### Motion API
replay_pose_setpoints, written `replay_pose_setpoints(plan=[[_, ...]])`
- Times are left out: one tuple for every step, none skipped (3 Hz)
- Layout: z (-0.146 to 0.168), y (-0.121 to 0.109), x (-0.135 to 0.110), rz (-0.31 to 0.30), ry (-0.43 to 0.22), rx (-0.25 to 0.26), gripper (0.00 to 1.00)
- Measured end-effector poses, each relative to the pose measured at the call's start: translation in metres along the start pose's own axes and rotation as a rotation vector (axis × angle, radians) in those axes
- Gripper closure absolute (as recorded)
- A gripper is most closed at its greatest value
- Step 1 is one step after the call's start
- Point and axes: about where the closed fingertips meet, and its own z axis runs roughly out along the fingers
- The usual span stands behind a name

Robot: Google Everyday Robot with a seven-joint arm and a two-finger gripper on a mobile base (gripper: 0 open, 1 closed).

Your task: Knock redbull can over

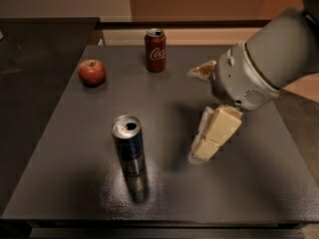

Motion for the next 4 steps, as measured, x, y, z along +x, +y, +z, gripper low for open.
replay_pose_setpoints(plan=[[0.035,0.014,-0.029,-0.014,-0.128,-0.063,0.0],[0.06,0.027,-0.051,-0.033,-0.228,-0.117,0.0],[0.079,0.037,-0.064,-0.038,-0.289,-0.164,0.0],[0.087,0.045,-0.073,-0.035,-0.34,-0.199,0.0]])
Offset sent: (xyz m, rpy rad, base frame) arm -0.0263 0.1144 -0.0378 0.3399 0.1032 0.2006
